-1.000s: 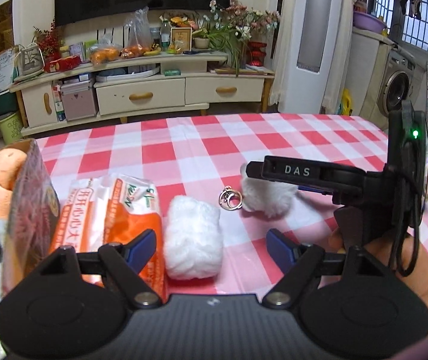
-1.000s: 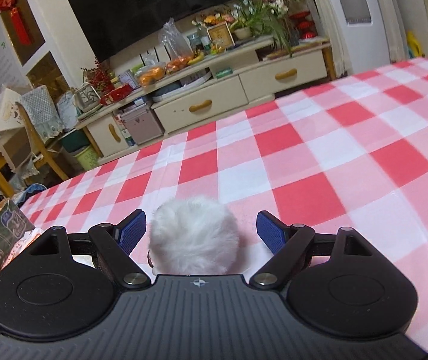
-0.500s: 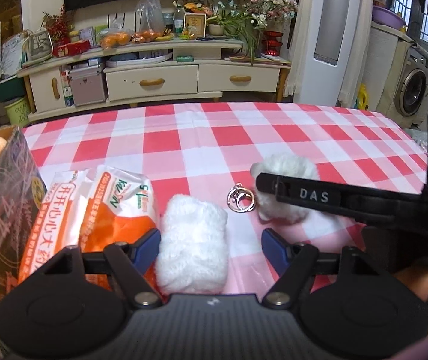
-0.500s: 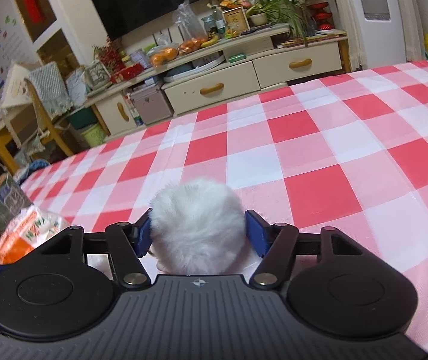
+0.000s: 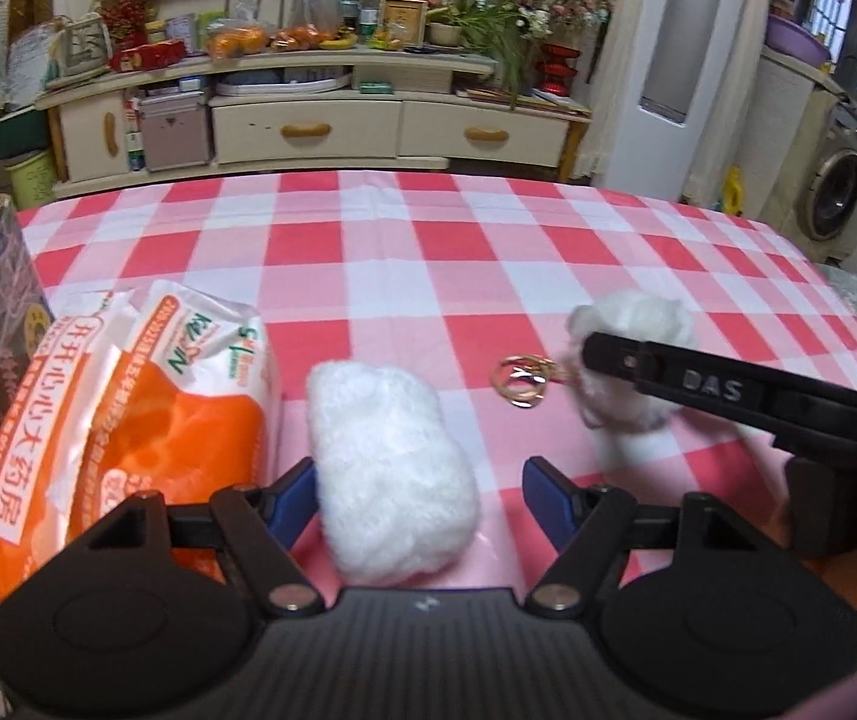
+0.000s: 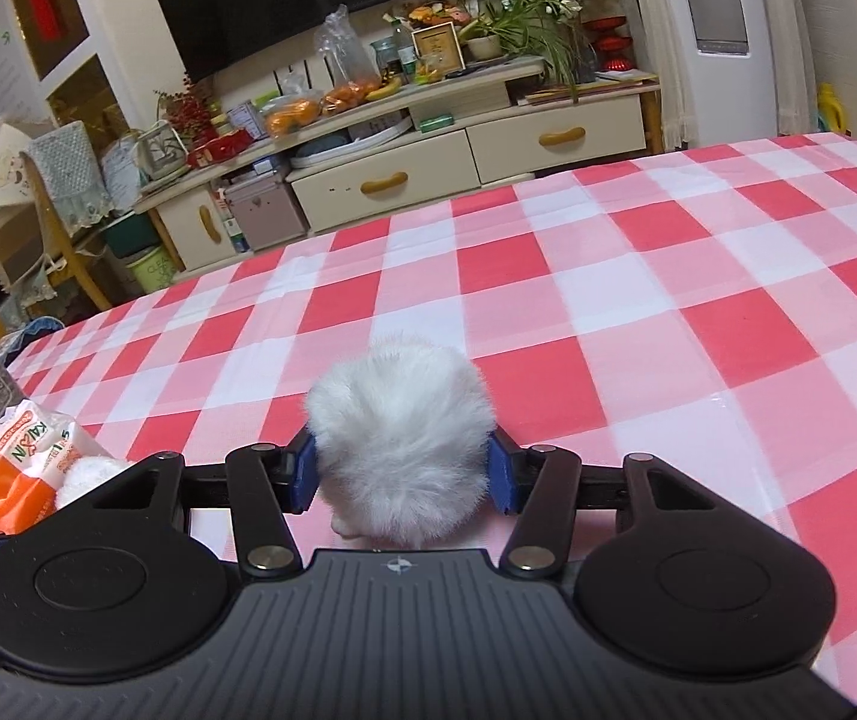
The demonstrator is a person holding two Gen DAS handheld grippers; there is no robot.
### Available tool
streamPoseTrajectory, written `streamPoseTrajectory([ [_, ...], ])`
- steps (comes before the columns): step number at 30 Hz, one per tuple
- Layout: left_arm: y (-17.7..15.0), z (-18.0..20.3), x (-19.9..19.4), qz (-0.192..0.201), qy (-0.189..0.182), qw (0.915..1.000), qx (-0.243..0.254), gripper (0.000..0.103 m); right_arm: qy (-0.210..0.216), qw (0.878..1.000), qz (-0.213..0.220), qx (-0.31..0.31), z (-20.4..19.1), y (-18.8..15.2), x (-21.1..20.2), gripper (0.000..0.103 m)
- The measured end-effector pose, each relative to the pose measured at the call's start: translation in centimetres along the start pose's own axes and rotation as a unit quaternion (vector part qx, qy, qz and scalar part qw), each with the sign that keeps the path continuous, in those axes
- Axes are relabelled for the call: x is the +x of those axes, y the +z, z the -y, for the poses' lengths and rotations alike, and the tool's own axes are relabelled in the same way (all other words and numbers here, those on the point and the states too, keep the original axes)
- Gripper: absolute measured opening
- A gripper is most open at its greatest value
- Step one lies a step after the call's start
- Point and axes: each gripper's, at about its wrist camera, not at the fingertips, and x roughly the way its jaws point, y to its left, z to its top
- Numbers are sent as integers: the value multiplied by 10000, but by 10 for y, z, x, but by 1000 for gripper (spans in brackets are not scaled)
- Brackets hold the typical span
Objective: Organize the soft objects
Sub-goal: 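Grasp the white fuzzy roll with the left tool while the right tool grasps the white pom-pom, then carry the white fuzzy roll and white pom-pom over the cardboard box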
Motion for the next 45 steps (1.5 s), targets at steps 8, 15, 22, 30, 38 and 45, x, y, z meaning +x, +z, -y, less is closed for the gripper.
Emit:
streamPoseTrajectory([
  [8,2,5,8,-32,329,9993,173,63,-99,9999,-15,-27,-7,-3,3,79],
  [15,-2,4,6,-32,382,9988,289,43,-37,10000,-38,-22,-4,-1,2,64],
  [22,-9,6,-5,11,216,9994,256,40,-66,9997,37,-222,-5,-5,-7,56],
  [30,-14,5,-22,118,105,9997,188,40,-150,9995,142,-232,0,-12,-24,55],
  [38,-18,8,-44,303,72,9992,233,40,-221,9991,185,-309,-2,-24,-42,56],
  [45,-17,7,-60,492,52,9985,252,40,-336,9989,215,-254,-5,-34,-60,55],
])
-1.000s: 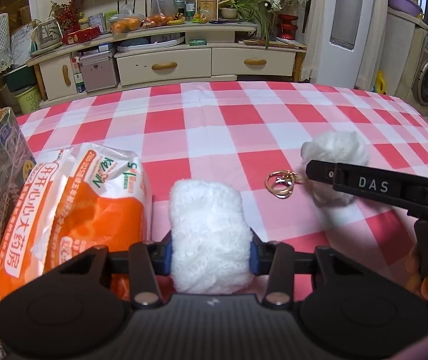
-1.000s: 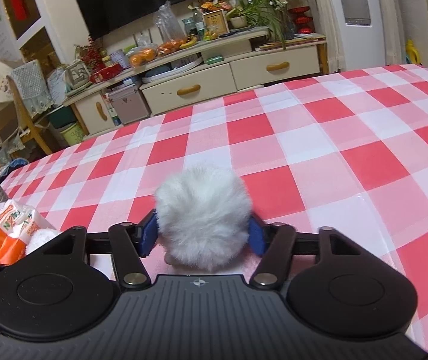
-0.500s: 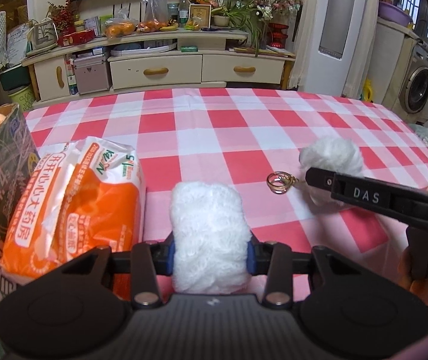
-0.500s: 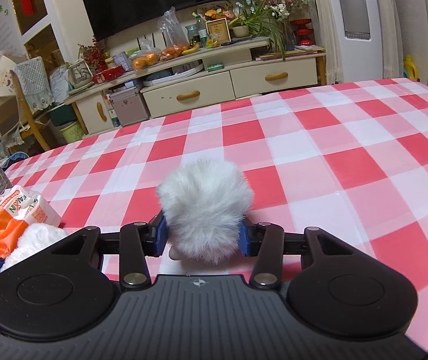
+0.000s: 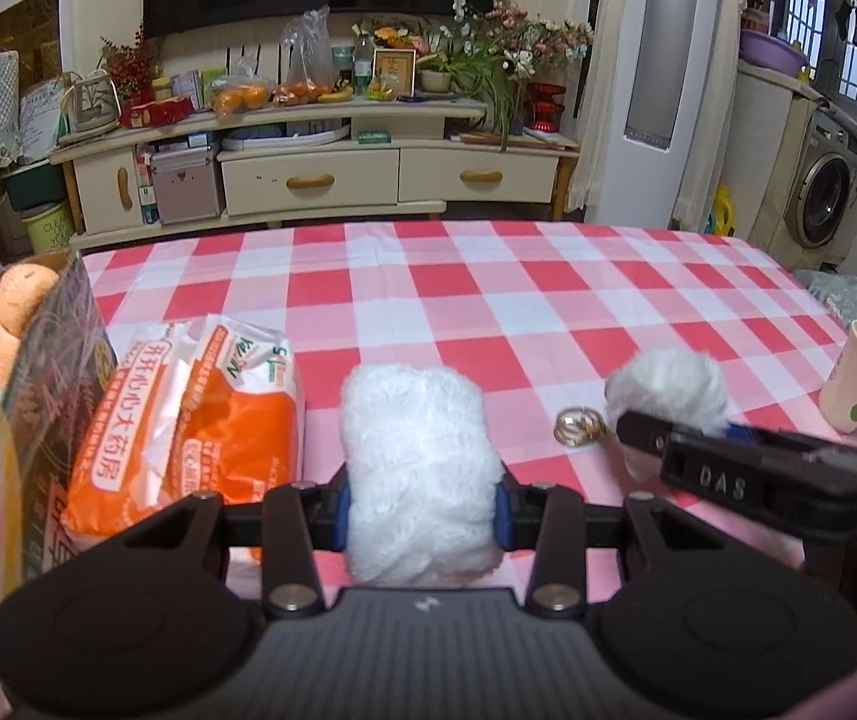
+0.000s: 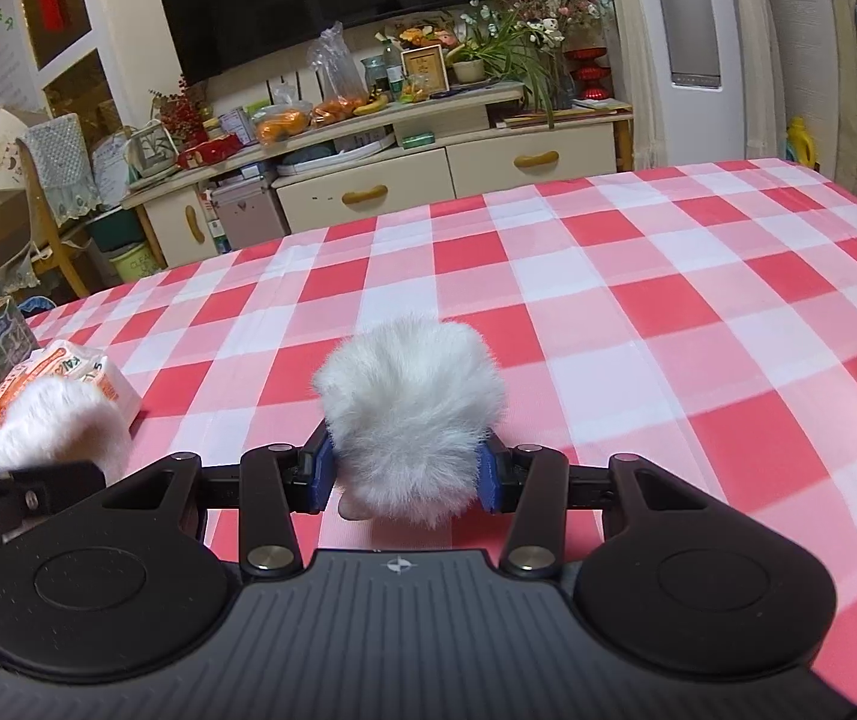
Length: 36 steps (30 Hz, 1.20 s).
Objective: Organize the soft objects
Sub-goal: 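Carry the white fuzzy roll and white pom-pom over the cardboard box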
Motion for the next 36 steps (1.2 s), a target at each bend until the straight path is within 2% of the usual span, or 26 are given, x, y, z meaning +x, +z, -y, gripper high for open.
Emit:
streamPoseTrajectory([
  [15,4,-12,-32,296,-67,9995,38,40,-187,9997,102,133,-8,-22,-44,55],
  [22,9,-19,-53,561,-90,9983,118,40,-171,9996,146,153,-18,-27,-60,55],
  [36,15,-37,-87,959,-145,9952,103,40,-138,9994,281,150,-36,-26,-90,55],
])
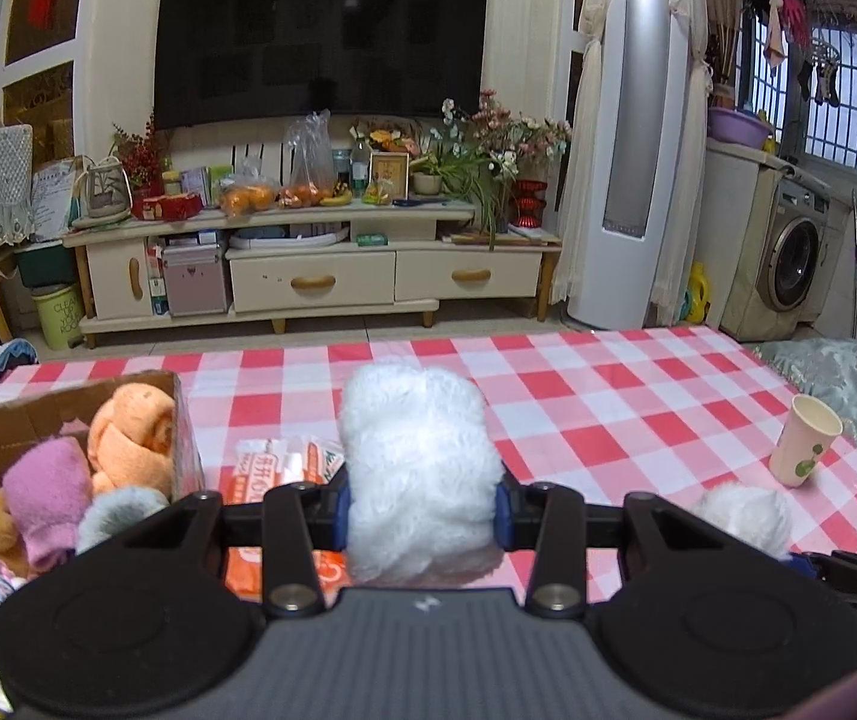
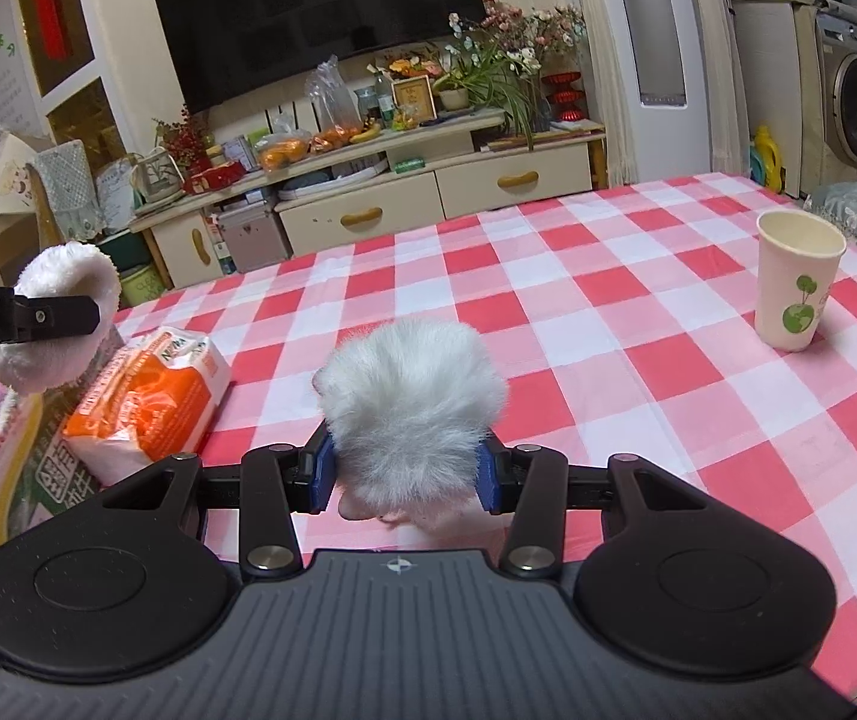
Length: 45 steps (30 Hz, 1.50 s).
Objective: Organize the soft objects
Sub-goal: 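Carry the white fuzzy roll and white pom-pom over the cardboard box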
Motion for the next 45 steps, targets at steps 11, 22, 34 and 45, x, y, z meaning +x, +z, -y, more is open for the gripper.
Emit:
streamPoseTrajectory([
  [11,14,-24,-20,254,106,9993,-241,40,255,9992,286,-145,-23,19,-29,55],
  [22,26,-55,-34,487,324,9971,-491,41,685,9956,482,-416,-68,43,-44,55],
  [34,30,-103,-46,648,842,9910,-810,41,1275,9875,571,-725,-126,58,-47,55],
  [45,29,-171,-48,495,1042,9844,-1327,41,2075,9741,399,-804,-179,66,-41,55],
])
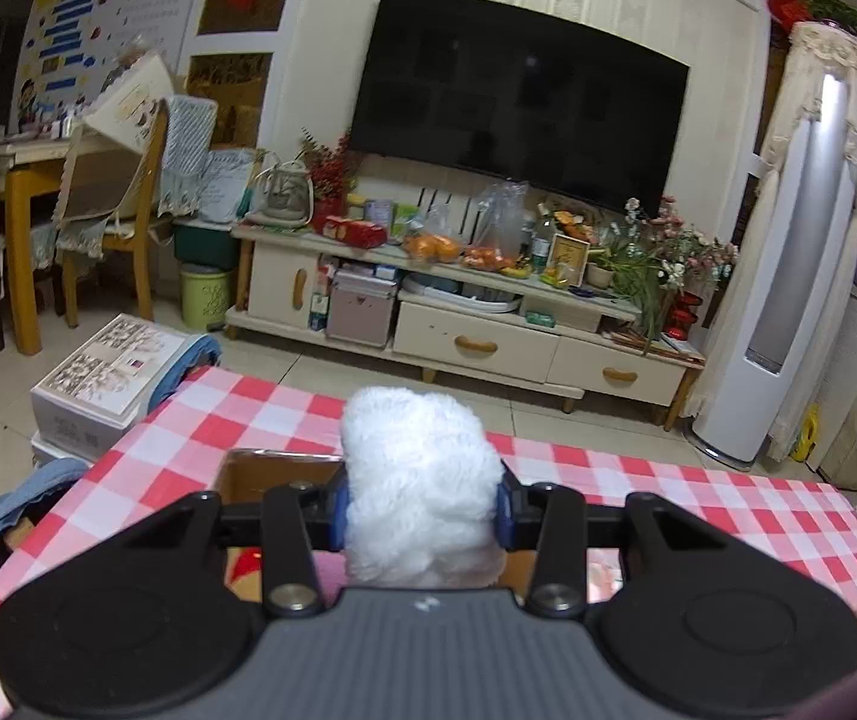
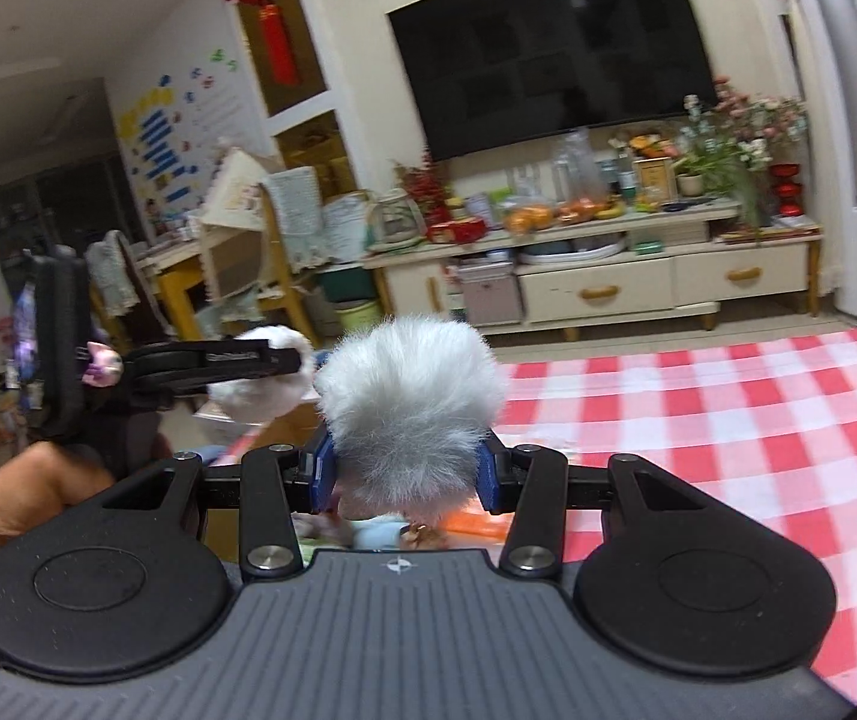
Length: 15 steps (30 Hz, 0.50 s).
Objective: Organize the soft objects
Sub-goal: 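Carry the white fuzzy roll and white pom-pom over the cardboard box, then open both tools to release the roll and pom-pom into the box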
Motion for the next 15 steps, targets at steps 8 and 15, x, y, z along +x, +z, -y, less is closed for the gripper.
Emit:
streamPoseTrajectory([
  [8,-4,-31,28,-391,72,9991,-116,42,775,9967,-229,7,-43,1,26,55],
  [15,-10,-40,42,-659,-109,9978,23,42,1297,9889,-730,35,-65,-15,58,55],
])
